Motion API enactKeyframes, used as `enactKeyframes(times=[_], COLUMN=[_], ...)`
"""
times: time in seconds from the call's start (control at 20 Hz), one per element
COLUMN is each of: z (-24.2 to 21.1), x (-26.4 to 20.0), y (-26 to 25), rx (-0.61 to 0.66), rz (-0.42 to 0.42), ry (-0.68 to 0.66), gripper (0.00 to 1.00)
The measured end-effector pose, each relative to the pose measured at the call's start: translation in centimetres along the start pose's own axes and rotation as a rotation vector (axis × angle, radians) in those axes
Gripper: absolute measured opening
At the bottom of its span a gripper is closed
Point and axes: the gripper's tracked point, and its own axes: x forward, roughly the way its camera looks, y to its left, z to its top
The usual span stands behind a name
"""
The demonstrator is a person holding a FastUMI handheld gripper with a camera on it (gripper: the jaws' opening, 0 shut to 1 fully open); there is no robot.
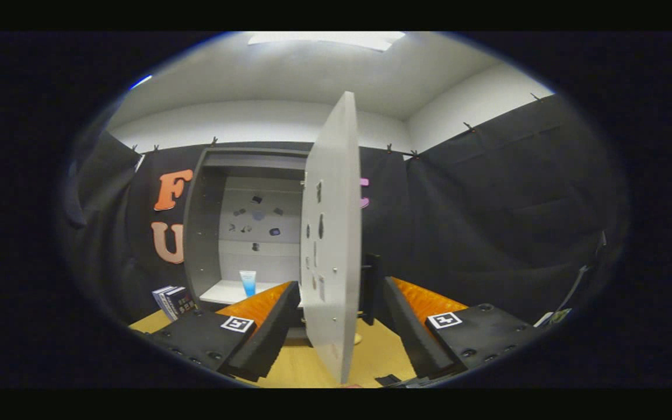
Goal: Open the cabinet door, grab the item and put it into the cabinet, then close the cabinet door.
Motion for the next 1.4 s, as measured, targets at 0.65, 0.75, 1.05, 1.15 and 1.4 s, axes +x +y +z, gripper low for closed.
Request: enactKeyframes(times=[0.65, 0.75, 1.05, 1.15, 1.4], z=[-3.7, -5.1, -6.6, -6.7, -6.5], x=[9.7, 11.4, 13.7, 13.9, 13.7], y=[-11.8, -11.7, -8.8, -8.1, -7.5], rx=[0.04, 0.058, 0.104, 0.106, 0.065], rz=[-0.023, -0.004, 0.052, 0.057, 0.015], ry=[0.054, 0.075, 0.101, 0.102, 0.093], gripper=[0.93, 0.93, 0.93, 0.93, 0.92])
